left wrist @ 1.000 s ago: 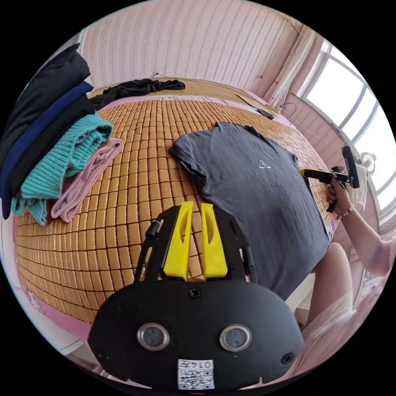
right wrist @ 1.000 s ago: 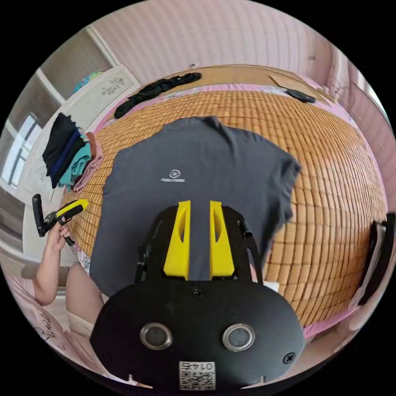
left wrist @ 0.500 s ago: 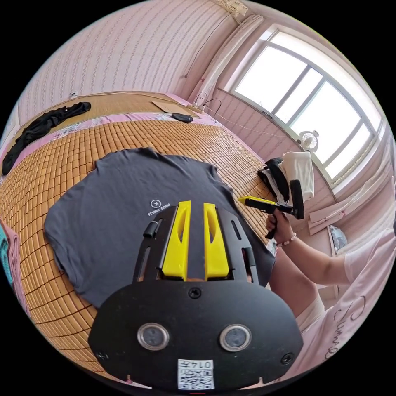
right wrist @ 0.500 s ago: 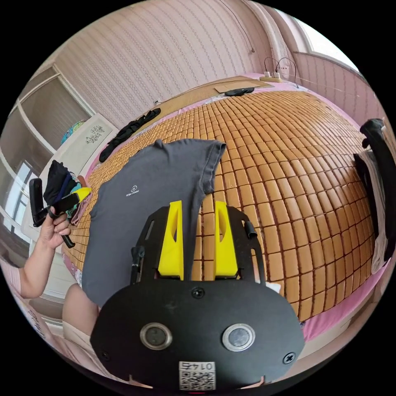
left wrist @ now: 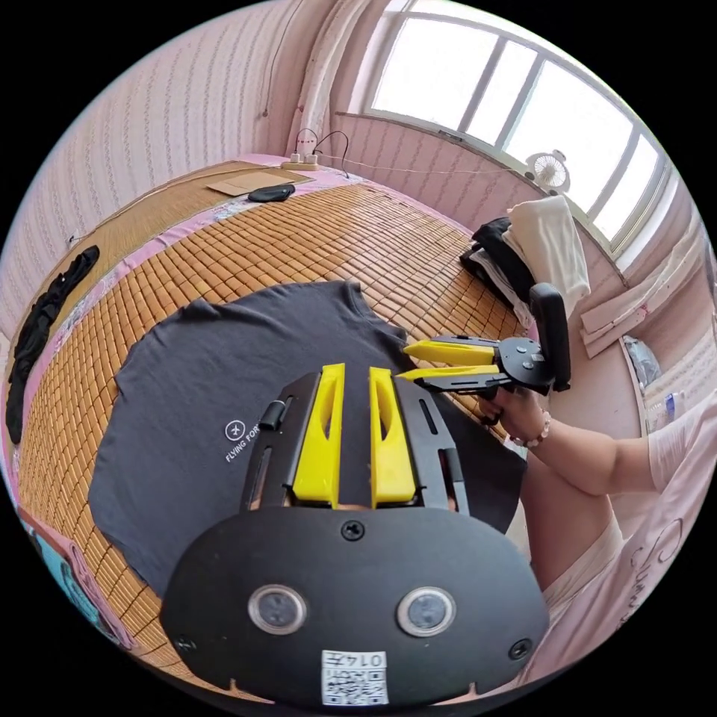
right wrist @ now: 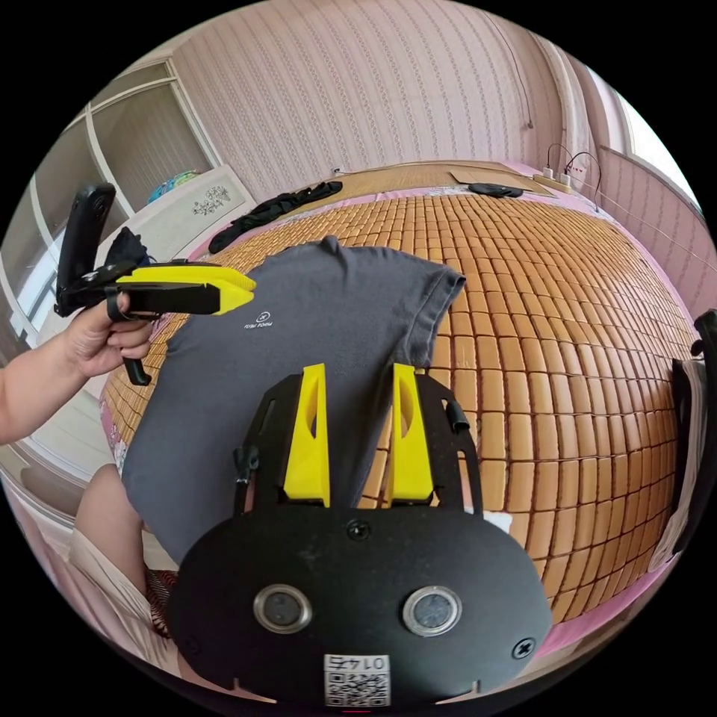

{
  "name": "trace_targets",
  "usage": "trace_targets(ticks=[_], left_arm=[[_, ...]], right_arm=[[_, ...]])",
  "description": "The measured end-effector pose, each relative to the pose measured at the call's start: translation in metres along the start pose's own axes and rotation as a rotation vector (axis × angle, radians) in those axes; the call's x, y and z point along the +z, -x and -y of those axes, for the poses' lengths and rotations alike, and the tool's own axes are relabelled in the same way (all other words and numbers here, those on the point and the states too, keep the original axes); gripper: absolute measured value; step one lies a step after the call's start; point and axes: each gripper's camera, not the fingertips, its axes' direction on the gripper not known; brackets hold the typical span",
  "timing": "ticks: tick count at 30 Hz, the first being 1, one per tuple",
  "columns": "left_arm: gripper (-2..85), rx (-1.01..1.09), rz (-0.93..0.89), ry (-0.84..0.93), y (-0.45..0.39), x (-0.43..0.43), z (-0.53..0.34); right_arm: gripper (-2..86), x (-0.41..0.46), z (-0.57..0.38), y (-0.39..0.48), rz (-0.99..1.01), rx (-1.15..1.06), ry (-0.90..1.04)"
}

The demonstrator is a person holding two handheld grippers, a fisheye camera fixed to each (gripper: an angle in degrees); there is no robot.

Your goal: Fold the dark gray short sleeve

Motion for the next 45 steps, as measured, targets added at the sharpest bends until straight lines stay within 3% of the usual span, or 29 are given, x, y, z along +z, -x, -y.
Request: trace_targets(ticks=[4, 8, 15, 24, 26, 29, 36, 40, 45], left_arm=[[5.3, -0.028, -0.071, 0.003, 0.008, 0.022, 0.031], [5.4, -0.066, -0.062, 0.042, 0.021, 0.054, 0.070], [6.3, -0.036, -0.015, 0.045, 0.018, 0.102, 0.134], [7.0, 0.027, 0.047, 0.141, -0.008, 0.175, 0.187], [1.2, 0.028, 0.088, 0.208, -0.008, 0.187, 0.187], [-0.5, 0.033, 0.123, 0.160, -0.005, 0.179, 0.182], [-0.9, -0.089, -0.002, -0.014, 0.035, 0.094, 0.141], [-0.6, -0.172, 0.107, -0.005, 0.058, 0.075, 0.090], [1.9, -0.325, 0.106, 0.013, 0.088, 0.064, 0.051]], right_arm=[[12.8, -0.002, 0.002, -0.009, 0.026, 0.018, 0.024], [5.0, -0.013, -0.001, -0.017, 0.036, 0.035, -0.019], [7.1, -0.026, 0.001, -0.038, -0.127, 0.117, -0.034], [5.9, -0.024, 0.006, -0.064, -0.015, 0.173, 0.001], [3.1, -0.022, 0.007, -0.070, 0.025, 0.178, 0.011], [1.1, -0.023, 0.007, -0.072, 0.036, 0.178, -0.001], [0.3, -0.029, 0.009, -0.055, 0.074, 0.004, -0.081], [0.7, -0.021, 0.013, -0.042, 0.156, -0.154, -0.023], [2.4, -0.018, 0.015, -0.058, 0.254, -0.072, -0.082]])
